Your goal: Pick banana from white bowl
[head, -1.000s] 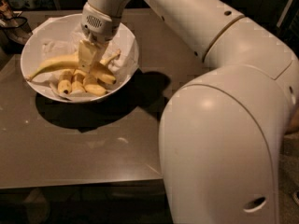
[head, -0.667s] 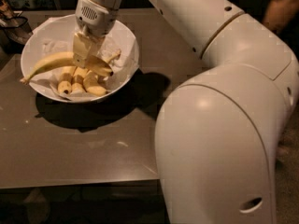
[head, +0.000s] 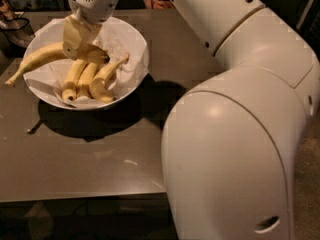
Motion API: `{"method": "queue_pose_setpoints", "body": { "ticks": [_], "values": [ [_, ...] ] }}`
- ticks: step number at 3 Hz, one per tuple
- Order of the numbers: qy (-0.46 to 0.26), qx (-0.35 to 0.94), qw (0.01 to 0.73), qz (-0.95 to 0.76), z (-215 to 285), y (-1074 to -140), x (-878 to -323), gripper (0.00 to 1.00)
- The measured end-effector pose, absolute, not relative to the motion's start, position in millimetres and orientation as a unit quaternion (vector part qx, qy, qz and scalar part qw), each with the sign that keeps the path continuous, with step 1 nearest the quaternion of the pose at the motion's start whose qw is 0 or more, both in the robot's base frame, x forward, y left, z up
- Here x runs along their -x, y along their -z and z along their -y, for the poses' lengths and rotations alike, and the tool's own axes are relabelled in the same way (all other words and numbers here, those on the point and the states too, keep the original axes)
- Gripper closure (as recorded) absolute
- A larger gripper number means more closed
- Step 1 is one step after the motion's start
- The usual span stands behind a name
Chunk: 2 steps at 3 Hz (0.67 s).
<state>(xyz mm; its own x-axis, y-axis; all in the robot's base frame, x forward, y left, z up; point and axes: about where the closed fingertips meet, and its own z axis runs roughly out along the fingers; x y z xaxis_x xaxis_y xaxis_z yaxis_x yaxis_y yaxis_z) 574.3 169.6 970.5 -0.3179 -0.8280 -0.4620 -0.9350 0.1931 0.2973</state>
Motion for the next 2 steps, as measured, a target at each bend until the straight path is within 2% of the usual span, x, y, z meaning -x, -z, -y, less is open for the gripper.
{"method": "queue_pose_setpoints", "body": {
  "ticks": [2],
  "values": [
    [-0.293, 0.56, 0.111, -0.767, -174, -977, -564, 1.0]
  ]
}}
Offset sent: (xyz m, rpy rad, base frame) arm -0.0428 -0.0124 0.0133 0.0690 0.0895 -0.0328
